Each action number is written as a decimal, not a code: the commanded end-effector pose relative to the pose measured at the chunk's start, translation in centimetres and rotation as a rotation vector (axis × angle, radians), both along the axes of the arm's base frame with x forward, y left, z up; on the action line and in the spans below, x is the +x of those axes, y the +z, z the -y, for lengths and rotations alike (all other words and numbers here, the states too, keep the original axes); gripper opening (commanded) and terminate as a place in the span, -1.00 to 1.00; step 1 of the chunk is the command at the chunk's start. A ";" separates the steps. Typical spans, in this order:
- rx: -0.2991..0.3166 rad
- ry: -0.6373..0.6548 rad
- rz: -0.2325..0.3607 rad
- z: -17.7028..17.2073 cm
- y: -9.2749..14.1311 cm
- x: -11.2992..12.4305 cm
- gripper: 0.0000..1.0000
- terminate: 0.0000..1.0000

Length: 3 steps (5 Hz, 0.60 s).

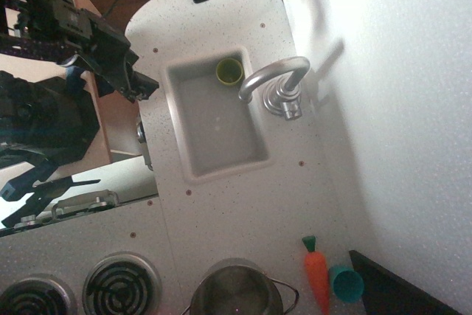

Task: Turn faucet right

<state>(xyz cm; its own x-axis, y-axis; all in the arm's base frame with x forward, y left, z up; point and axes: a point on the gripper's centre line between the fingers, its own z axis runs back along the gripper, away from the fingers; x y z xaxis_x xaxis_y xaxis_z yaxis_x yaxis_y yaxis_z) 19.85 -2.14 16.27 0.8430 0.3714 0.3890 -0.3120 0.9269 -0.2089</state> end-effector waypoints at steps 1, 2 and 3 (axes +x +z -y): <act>0.000 0.000 0.000 0.0 0.0 0.0 1.00 -1.00; -0.187 -0.013 -0.109 -0.9 -0.6 2.9 1.00 -1.00; -0.139 -0.139 -0.256 -1.2 -2.3 6.0 1.00 -1.00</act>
<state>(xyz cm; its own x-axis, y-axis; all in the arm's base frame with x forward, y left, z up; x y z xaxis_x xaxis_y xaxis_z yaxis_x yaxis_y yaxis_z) 27.38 -0.48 12.53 0.9619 0.2636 0.0721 -0.2406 0.9421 -0.2337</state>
